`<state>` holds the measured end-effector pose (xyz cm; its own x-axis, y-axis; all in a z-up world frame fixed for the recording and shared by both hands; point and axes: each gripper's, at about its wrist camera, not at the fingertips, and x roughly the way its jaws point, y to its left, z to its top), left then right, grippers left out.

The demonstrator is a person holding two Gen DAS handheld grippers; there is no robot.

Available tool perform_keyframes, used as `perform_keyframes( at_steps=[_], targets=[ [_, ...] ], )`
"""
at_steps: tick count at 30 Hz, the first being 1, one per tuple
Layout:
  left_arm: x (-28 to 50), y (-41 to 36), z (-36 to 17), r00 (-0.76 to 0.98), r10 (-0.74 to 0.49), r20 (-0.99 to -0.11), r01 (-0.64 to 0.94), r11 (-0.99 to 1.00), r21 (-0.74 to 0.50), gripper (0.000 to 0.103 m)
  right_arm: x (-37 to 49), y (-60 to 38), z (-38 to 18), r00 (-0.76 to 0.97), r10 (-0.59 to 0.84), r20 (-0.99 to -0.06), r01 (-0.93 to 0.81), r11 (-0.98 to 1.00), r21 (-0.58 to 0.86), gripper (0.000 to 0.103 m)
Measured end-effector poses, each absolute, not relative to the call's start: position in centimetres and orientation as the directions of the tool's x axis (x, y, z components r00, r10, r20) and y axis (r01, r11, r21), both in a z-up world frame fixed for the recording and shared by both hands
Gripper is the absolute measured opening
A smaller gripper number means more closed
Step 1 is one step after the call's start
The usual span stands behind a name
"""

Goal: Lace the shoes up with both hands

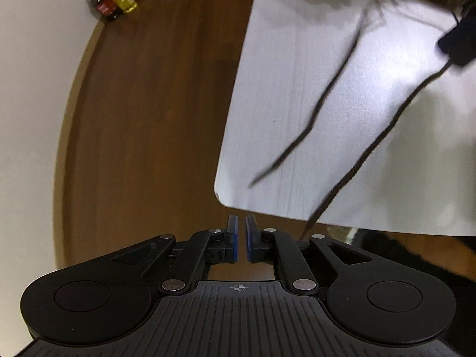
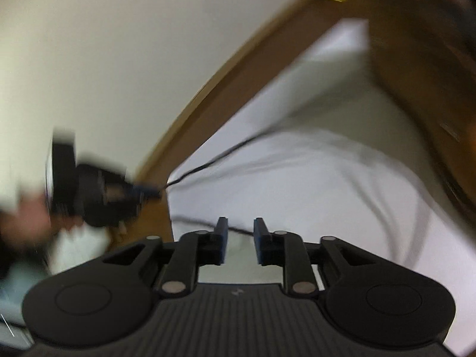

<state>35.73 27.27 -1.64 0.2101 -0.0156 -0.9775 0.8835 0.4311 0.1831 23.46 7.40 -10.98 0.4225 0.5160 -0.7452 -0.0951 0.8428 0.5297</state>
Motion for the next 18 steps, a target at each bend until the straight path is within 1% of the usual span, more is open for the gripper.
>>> perform_keyframes(
  at_steps=[1, 4, 5, 8, 10, 11, 13, 14, 15, 16, 18],
  targets=[
    [35.7, 27.8, -1.3, 0.212, -0.021, -0.977, 0.878, 0.442, 0.182, 0.009, 24.0, 8.5, -10.8, 0.410, 0.514, -0.754, -0.150, 0.853, 0.499, 0.025],
    [35.4, 29.5, -0.6, 0.220, -0.022, -0.975, 0.860, 0.477, 0.183, 0.009, 25.5, 14.0, -11.0, 0.360, 0.458, -0.813, -0.443, 0.851, 0.283, 0.024],
    [35.4, 29.9, -0.3, 0.220, -0.022, -0.975, 0.855, 0.486, 0.182, 0.009, 25.6, 15.0, -11.4, 0.345, 0.443, -0.828, -0.496, 0.835, 0.240, 0.024],
    [35.0, 30.4, 1.0, 0.202, -0.041, -0.979, 0.845, 0.513, 0.153, 0.009, 25.6, 16.9, -12.2, 0.299, 0.410, -0.862, -0.589, 0.790, 0.172, 0.023],
    [34.6, 30.6, 1.2, 0.192, -0.064, -0.979, 0.843, 0.522, 0.131, 0.009, 25.2, 17.1, -12.4, 0.296, 0.392, -0.871, -0.603, 0.784, 0.148, 0.023],
    [34.4, 30.5, 1.4, 0.188, -0.078, -0.979, 0.843, 0.525, 0.120, 0.009, 25.1, 17.2, -12.5, 0.291, 0.381, -0.878, -0.606, 0.783, 0.139, 0.020],
    [34.1, 30.7, 1.3, 0.179, -0.114, -0.977, 0.840, 0.534, 0.092, 0.009, 24.9, 17.2, -12.6, 0.322, 0.357, -0.877, -0.603, 0.791, 0.101, 0.020],
    [34.2, 31.5, 0.6, 0.174, -0.131, -0.976, 0.839, 0.539, 0.077, 0.009, 24.6, 17.1, -12.6, 0.330, 0.355, -0.875, -0.602, 0.793, 0.094, 0.017],
    [34.1, 31.9, 0.3, 0.168, -0.148, -0.975, 0.838, 0.543, 0.061, 0.009, 24.3, 17.2, -12.4, 0.335, 0.351, -0.874, -0.600, 0.795, 0.089, 0.002],
    [33.9, 31.7, 0.6, 0.158, -0.165, -0.973, 0.838, 0.544, 0.044, 0.009, 25.4, 16.7, -13.0, 0.347, 0.331, -0.877, -0.577, 0.813, 0.079, 0.002],
    [33.2, 30.9, 1.0, 0.142, -0.198, -0.970, 0.845, 0.534, 0.015, 0.009, 26.3, 16.3, -13.3, 0.346, 0.317, -0.883, -0.520, 0.848, 0.100, 0.002]
  ],
)
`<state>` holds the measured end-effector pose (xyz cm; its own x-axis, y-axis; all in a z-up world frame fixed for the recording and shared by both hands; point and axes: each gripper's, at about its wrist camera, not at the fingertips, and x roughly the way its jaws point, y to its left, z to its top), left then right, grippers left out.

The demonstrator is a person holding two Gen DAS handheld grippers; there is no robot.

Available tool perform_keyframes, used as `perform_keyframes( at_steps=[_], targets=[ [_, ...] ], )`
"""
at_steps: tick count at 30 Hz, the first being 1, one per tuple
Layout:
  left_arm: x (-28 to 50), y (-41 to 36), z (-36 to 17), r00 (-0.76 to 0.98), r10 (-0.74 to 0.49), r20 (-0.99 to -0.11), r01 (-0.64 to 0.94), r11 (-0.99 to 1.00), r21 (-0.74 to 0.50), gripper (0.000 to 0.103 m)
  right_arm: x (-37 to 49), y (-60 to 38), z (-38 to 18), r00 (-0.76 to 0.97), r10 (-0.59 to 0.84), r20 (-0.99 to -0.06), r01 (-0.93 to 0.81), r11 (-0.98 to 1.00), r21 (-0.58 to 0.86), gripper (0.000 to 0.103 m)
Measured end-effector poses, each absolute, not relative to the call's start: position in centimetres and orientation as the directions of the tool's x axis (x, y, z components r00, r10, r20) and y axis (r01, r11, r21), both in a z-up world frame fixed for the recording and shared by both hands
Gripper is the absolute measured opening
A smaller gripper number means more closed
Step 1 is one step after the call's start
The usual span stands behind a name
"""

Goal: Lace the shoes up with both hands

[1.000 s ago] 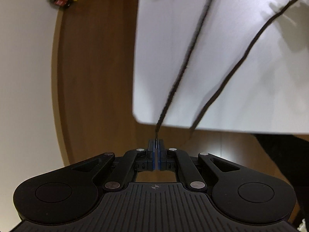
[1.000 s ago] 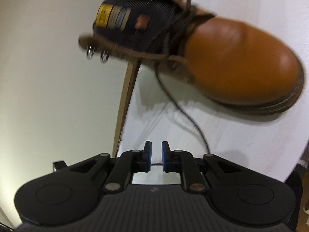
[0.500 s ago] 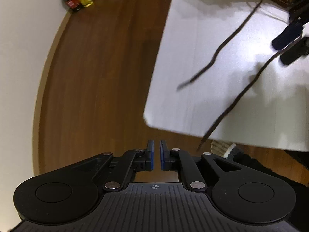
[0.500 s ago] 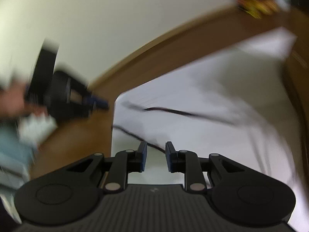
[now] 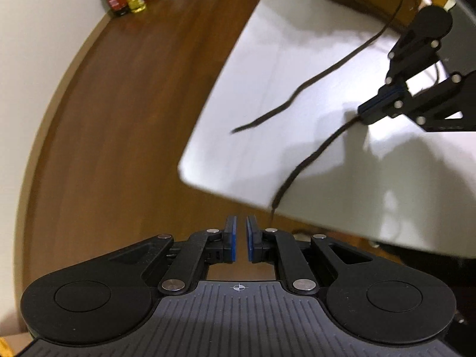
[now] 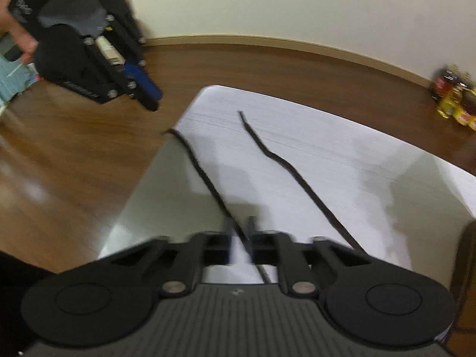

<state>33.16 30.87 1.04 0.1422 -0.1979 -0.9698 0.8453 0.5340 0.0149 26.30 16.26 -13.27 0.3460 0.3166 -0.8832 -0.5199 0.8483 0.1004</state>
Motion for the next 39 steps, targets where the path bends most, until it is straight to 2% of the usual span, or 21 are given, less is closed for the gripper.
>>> perform_keyframes(
  at_steps=[4, 5, 8, 9, 12, 17, 20, 23, 27, 28, 29, 30, 31, 32, 35, 36, 37, 39],
  targets=[
    [31.8, 27.5, 0.5, 0.124, -0.234, -0.964, 0.876, 0.482, -0.005, 0.009, 25.0, 12.3, -12.7, 0.342, 0.291, -0.893, -0.234, 0.947, 0.218, 0.002],
    [31.5, 26.6, 0.5, 0.119, -0.237, -0.964, 0.887, 0.462, -0.004, 0.009, 23.1, 9.6, -12.4, 0.315, 0.258, -0.913, -0.038, 0.965, 0.260, 0.002],
    [30.3, 24.1, 0.2, 0.107, -0.251, -0.962, 0.917, 0.399, -0.002, 0.009, 19.2, 6.2, -12.0, 0.214, 0.251, -0.944, 0.172, 0.942, 0.289, 0.003],
    [30.1, 23.4, 0.1, 0.099, -0.257, -0.961, 0.921, 0.389, -0.009, 0.009, 18.7, 5.9, -12.1, 0.194, 0.262, -0.945, 0.186, 0.936, 0.298, 0.003],
    [29.6, 21.2, -0.5, 0.071, -0.280, -0.957, 0.932, 0.361, -0.037, 0.009, 16.7, 5.6, -11.4, 0.189, 0.266, -0.945, 0.166, 0.940, 0.298, 0.020],
    [28.9, 19.0, -0.6, 0.073, -0.296, -0.952, 0.938, 0.346, -0.035, 0.009, 18.7, 5.3, -10.6, 0.311, 0.197, -0.930, 0.144, 0.957, 0.251, 0.020],
    [28.4, 19.1, -0.2, 0.079, -0.286, -0.955, 0.935, 0.353, -0.028, 0.009, 20.4, 6.0, -10.7, 0.348, 0.171, -0.922, 0.106, 0.970, 0.220, 0.020],
    [28.3, 19.6, 0.1, 0.084, -0.279, -0.956, 0.932, 0.361, -0.024, 0.009, 22.1, 7.7, -11.3, 0.354, 0.094, -0.931, 0.005, 0.995, 0.102, 0.020],
    [28.6, 20.0, 0.2, 0.090, -0.276, -0.957, 0.927, 0.374, -0.021, 0.009, 23.3, 9.1, -12.1, 0.356, 0.078, -0.931, -0.045, 0.997, 0.067, 0.019],
    [28.6, 20.1, 0.2, 0.089, -0.275, -0.957, 0.927, 0.374, -0.021, 0.009, 23.4, 9.2, -12.2, 0.355, 0.076, -0.932, -0.053, 0.997, 0.061, 0.017],
    [28.6, 20.1, 0.2, 0.089, -0.274, -0.958, 0.927, 0.374, -0.021, 0.009, 23.5, 9.9, -12.2, 0.357, 0.058, -0.932, -0.087, 0.996, 0.029, 0.007],
    [28.7, 20.1, 0.2, 0.089, -0.275, -0.957, 0.928, 0.372, -0.020, 0.009, 23.4, 10.0, -12.2, 0.357, 0.049, -0.933, -0.097, 0.995, 0.015, 0.003],
    [28.7, 20.0, 0.5, 0.092, -0.281, -0.955, 0.930, 0.366, -0.018, 0.009, 23.3, 10.0, -12.1, 0.351, 0.048, -0.935, -0.091, 0.996, 0.017, 0.002],
    [28.7, 19.8, 0.7, 0.094, -0.290, -0.952, 0.933, 0.360, -0.018, 0.009, 23.1, 9.8, -11.9, 0.349, 0.058, -0.935, -0.082, 0.996, 0.031, 0.002],
    [28.8, 18.8, 1.7, 0.090, -0.333, -0.939, 0.938, 0.345, -0.032, 0.009, 21.5, 5.8, -9.8, 0.408, 0.171, -0.897, 0.120, 0.964, 0.238, 0.002],
    [28.9, 18.3, 2.2, 0.088, -0.355, -0.931, 0.941, 0.336, -0.039, 0.009, 21.5, 5.6, -9.7, 0.411, 0.173, -0.895, 0.126, 0.961, 0.244, 0.002],
    [29.0, 17.5, 2.9, 0.085, -0.385, -0.919, 0.946, 0.321, -0.047, 0.009, 19.7, 2.3, -7.6, 0.499, 0.225, -0.837, 0.273, 0.876, 0.399, 0.002],
    [29.2, 16.2, 4.0, 0.077, -0.431, -0.899, 0.953, 0.297, -0.061, 0.009, 17.2, -1.1, -5.7, 0.625, 0.219, -0.750, 0.402, 0.733, 0.549, 0.002]
  ],
)
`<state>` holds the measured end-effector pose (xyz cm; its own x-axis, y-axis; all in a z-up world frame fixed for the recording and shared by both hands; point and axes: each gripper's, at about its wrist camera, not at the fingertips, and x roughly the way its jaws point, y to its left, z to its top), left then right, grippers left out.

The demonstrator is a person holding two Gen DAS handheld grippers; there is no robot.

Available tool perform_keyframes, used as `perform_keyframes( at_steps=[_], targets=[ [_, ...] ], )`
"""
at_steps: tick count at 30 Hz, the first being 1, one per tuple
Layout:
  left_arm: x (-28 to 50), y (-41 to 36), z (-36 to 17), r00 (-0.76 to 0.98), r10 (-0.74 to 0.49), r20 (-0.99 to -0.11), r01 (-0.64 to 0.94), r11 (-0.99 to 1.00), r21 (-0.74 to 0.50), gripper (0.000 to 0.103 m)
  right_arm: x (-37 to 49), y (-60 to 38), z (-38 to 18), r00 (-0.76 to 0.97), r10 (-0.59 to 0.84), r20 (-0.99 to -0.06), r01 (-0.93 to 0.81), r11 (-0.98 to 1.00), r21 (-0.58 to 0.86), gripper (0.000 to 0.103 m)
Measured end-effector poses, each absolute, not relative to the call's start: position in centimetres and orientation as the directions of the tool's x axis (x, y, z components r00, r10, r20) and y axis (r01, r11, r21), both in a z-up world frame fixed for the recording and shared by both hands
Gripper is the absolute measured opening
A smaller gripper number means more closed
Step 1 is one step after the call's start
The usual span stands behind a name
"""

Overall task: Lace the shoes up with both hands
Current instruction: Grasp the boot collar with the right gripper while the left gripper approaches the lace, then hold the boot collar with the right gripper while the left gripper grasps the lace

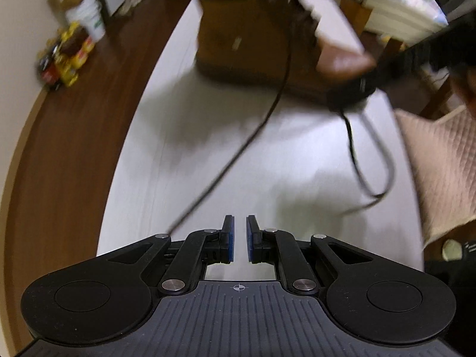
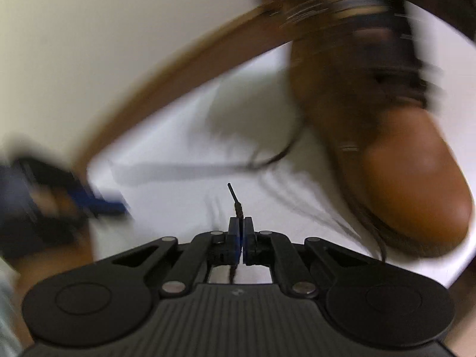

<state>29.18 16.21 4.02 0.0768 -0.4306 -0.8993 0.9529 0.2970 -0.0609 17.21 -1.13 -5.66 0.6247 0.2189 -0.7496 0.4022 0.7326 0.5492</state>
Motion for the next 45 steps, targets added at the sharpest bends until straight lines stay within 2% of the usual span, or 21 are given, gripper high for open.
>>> perform_keyframes(
  at_steps=[2, 6, 10, 17, 24, 45],
  targets=[
    [29.2, 14.4, 5.6, 0.058, -0.495, -0.867, 0.962, 0.259, -0.083, 0.009, 14.7, -4.5, -3.8, 0.735, 0.173, -0.656, 0.481, 0.548, 0.684, 0.002],
    [29.0, 11.1, 8.2, 0.026, -0.581, -0.813, 0.975, 0.194, -0.107, 0.010, 12.3, -7.8, -3.6, 0.836, 0.031, -0.548, 0.520, 0.275, 0.809, 0.002],
    [28.5, 9.0, 8.9, 0.007, -0.595, -0.804, 0.984, 0.146, -0.099, 0.010, 12.9, -9.5, -6.4, 0.854, -0.012, -0.520, 0.520, 0.015, 0.854, 0.002],
    [28.0, 8.1, 7.3, -0.024, -0.556, -0.831, 0.990, 0.100, -0.096, 0.010, 14.0, -9.9, -9.3, 0.854, 0.000, -0.520, 0.513, -0.163, 0.843, 0.002],
    [28.8, 8.6, 6.2, -0.031, -0.541, -0.840, 0.985, 0.126, -0.118, 0.010, 14.7, -10.5, -11.0, 0.857, -0.035, -0.513, 0.492, -0.237, 0.838, 0.002],
    [29.3, 9.0, 5.4, -0.045, -0.531, -0.846, 0.984, 0.124, -0.130, 0.010, 15.2, -9.7, -11.0, 0.861, -0.071, -0.503, 0.482, -0.196, 0.854, 0.003]
  ],
)
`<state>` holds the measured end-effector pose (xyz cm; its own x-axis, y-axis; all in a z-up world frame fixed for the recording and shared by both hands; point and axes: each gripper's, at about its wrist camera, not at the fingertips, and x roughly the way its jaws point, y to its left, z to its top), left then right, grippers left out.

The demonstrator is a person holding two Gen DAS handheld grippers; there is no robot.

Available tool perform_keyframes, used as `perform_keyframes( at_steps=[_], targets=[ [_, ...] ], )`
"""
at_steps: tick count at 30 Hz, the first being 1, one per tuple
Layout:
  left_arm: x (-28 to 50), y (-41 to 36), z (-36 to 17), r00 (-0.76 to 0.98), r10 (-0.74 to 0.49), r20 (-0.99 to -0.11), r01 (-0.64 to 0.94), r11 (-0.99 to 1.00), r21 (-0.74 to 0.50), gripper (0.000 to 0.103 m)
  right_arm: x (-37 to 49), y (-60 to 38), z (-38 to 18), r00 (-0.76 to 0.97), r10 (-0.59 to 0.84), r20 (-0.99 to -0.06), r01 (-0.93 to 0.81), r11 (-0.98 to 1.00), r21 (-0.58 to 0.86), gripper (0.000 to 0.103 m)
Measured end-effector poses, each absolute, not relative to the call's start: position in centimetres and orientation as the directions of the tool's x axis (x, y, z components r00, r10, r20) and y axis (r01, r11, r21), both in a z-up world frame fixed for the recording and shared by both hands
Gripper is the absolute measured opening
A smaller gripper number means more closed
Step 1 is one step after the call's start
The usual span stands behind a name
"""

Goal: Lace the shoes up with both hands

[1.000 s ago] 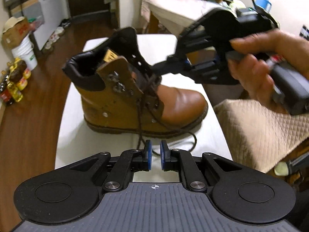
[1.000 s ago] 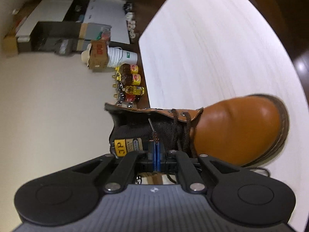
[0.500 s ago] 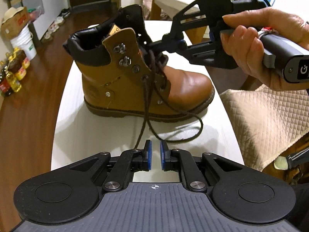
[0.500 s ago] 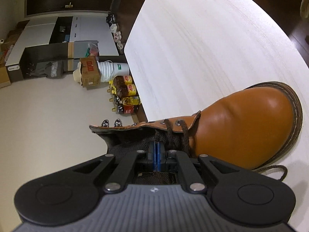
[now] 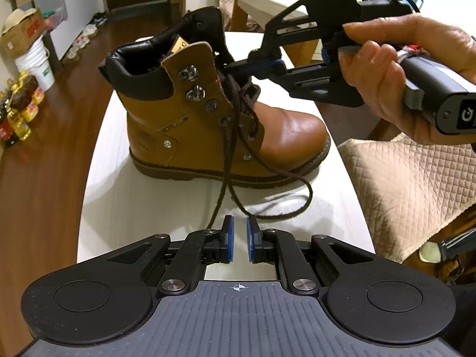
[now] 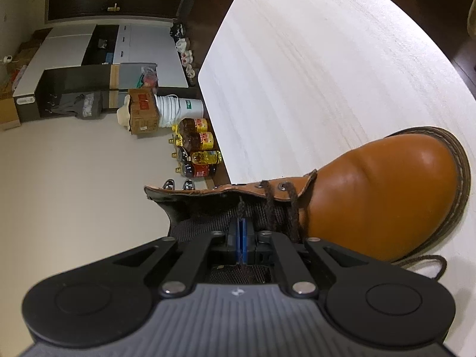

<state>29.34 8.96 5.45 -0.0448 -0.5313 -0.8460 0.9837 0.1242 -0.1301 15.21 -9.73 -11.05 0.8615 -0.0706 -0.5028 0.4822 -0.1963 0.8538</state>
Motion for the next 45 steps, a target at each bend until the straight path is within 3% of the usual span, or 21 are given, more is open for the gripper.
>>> perform_keyframes(
  at_steps=[9, 13, 22, 32, 33, 34, 39, 42, 44, 45],
  targets=[
    [29.0, 9.0, 5.4, -0.051, -0.533, -0.845, 0.983, 0.123, -0.137, 0.010, 16.0, -10.6, -11.1, 0.851, -0.108, -0.515, 0.494, -0.174, 0.852, 0.003],
    [28.8, 8.8, 5.4, -0.054, -0.535, -0.843, 0.981, 0.129, -0.145, 0.010, 16.0, -11.0, -11.0, 0.863, -0.082, -0.499, 0.484, -0.154, 0.862, 0.015],
    [28.7, 7.8, 5.8, -0.019, -0.538, -0.843, 0.976, 0.174, -0.133, 0.010, 12.8, -14.2, -9.6, 0.845, -0.081, -0.528, 0.524, -0.068, 0.849, 0.021],
    [27.5, 5.8, 5.2, 0.087, -0.428, -0.900, 0.938, 0.339, -0.071, 0.010, 17.4, -18.3, -15.2, 0.897, 0.199, -0.394, 0.430, -0.184, 0.884, 0.019],
    [27.3, 5.5, 5.2, 0.097, -0.419, -0.903, 0.934, 0.352, -0.063, 0.010, 17.6, -18.4, -15.2, 0.891, 0.213, -0.401, 0.438, -0.170, 0.883, 0.005],
    [27.1, 5.3, 5.2, 0.108, -0.410, -0.906, 0.929, 0.366, -0.055, 0.010, 17.7, -19.1, -14.9, 0.883, 0.229, -0.411, 0.446, -0.134, 0.885, 0.003],
    [25.7, 3.7, 5.1, 0.167, -0.377, -0.911, 0.912, 0.410, -0.002, 0.010, 17.2, -24.8, -13.4, 0.837, 0.170, -0.520, 0.517, 0.067, 0.853, 0.002],
    [25.0, 3.1, 5.2, 0.198, -0.371, -0.907, 0.912, 0.408, 0.032, 0.014, 16.3, -30.5, -12.5, 0.764, 0.012, -0.646, 0.619, 0.273, 0.737, 0.002],
    [24.5, 2.8, 5.0, 0.236, -0.352, -0.906, 0.909, 0.409, 0.078, 0.014, 15.5, -34.4, -11.3, 0.667, -0.145, -0.730, 0.709, 0.424, 0.564, 0.003],
    [24.4, 2.8, 4.9, 0.248, -0.345, -0.905, 0.905, 0.416, 0.090, 0.014, 15.5, -35.1, -10.8, 0.638, -0.156, -0.754, 0.719, 0.471, 0.511, 0.003]
  ],
)
